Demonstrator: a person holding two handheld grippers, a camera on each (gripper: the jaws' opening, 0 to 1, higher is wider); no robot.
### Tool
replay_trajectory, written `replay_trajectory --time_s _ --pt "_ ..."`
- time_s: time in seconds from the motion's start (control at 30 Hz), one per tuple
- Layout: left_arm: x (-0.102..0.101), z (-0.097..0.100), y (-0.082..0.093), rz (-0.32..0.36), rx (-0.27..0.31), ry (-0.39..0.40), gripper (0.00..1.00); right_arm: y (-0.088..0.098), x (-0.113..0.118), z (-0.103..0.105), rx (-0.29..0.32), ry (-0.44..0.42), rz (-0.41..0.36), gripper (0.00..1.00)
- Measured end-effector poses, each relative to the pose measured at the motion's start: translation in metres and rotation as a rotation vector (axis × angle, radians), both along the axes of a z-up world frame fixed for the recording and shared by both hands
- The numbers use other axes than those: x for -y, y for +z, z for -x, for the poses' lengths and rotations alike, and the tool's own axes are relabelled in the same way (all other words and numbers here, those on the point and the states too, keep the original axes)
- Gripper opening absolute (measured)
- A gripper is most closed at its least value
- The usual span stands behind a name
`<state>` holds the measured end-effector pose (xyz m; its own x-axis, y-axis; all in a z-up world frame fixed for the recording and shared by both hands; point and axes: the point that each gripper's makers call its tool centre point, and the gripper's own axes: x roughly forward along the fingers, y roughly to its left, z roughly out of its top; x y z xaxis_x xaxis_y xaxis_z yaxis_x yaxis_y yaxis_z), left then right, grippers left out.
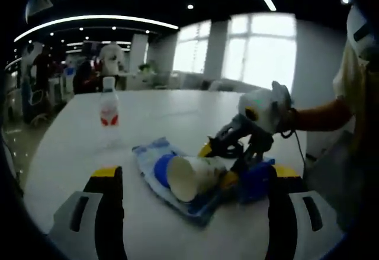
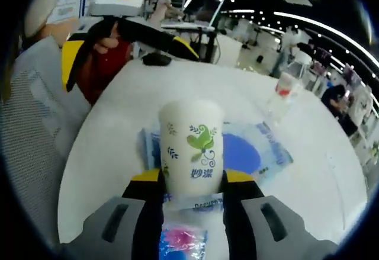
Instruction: Arrange the tabletop items into an orderly group along one side of the table until the central work area is clear of visible clutter.
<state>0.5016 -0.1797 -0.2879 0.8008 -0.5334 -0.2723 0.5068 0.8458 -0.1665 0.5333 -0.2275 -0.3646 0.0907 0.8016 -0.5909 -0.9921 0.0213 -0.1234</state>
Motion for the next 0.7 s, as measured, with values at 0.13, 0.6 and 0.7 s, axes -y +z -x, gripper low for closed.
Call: replay_trajectory --time_s 0.13,0.6,0.7 --pt "0.0 -0.003 0.007 0.079 0.01 0.01 0.99 0.019 -0.003 -0.002 -0.103 -0.094 -0.147 0.38" --pt "0.01 -0.005 0.028 0.314 0.019 0.004 0.96 0.075 -0.018 0.019 -0.34 -0.161 -0.496 0.38" --pt "0.009 -0.007 0.038 0.408 0.036 0.024 0.93 0.08 -0.021 0.025 -0.37 -0.155 -0.52 0.38"
